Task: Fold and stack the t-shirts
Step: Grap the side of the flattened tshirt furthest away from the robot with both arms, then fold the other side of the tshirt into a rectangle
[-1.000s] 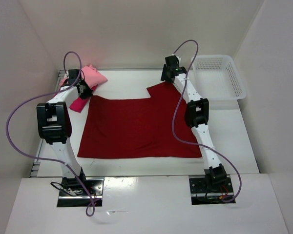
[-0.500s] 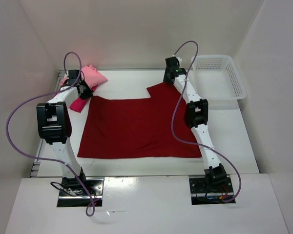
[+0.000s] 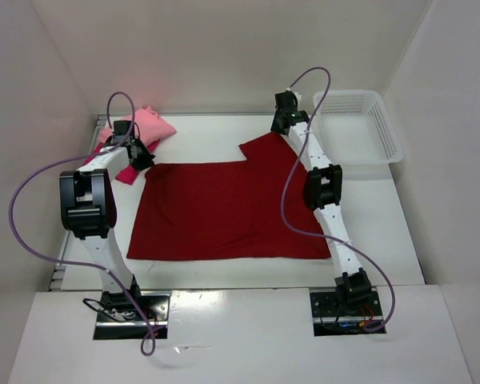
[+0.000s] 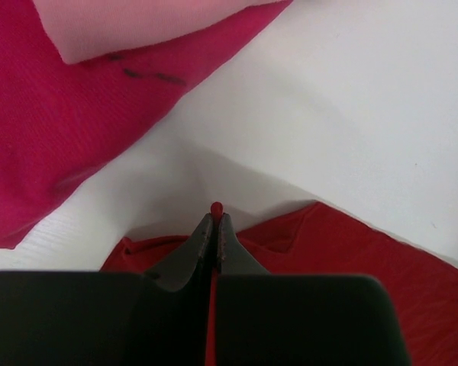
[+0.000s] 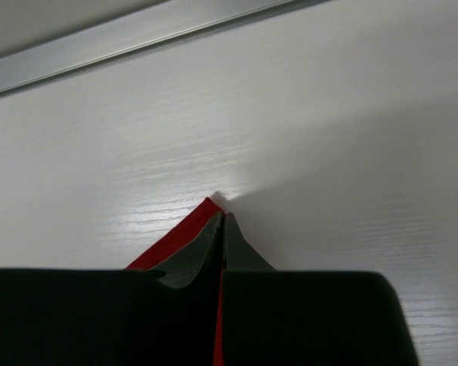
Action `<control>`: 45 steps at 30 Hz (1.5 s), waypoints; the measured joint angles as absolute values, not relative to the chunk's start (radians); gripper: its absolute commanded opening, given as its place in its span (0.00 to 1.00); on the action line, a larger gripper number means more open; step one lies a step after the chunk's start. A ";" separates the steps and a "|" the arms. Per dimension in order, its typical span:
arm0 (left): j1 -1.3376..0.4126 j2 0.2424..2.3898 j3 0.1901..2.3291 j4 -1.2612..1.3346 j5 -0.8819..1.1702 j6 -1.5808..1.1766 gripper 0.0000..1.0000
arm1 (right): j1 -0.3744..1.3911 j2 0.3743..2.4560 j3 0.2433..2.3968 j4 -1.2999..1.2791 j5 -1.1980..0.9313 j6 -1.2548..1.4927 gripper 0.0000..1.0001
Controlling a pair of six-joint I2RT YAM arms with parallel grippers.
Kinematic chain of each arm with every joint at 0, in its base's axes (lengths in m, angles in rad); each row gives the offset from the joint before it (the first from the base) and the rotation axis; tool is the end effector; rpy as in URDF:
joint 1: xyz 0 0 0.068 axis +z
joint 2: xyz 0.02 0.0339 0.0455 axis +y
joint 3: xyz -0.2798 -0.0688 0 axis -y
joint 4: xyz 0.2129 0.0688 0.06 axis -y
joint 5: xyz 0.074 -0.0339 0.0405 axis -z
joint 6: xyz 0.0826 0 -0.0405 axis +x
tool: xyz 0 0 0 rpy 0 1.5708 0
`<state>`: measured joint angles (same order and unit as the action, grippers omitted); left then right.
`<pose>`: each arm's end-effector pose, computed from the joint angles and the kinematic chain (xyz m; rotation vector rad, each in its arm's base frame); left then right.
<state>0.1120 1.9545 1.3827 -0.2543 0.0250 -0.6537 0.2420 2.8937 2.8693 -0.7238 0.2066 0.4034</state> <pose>0.4398 0.0474 0.1931 -0.8915 2.2452 -0.2815 0.6051 0.1319 0.1316 0.2889 2.2830 0.0920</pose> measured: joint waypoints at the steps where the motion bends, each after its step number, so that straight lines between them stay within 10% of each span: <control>1: 0.112 1.950 1.383 -0.255 0.025 -0.654 0.00 | 0.242 2.894 2.880 -0.730 0.200 0.405 0.01; 13: 0.112 1.861 1.353 -0.253 0.032 -0.650 0.00 | 0.242 2.683 2.787 -0.816 0.134 0.406 0.01; 28: 0.149 1.652 1.180 -0.278 0.061 -0.599 0.00 | 0.211 1.794 1.592 -0.666 -0.004 0.438 0.01; 45: 0.209 1.469 0.976 -0.365 0.065 -0.583 0.00 | 0.163 1.315 1.142 -0.824 -0.042 0.473 0.00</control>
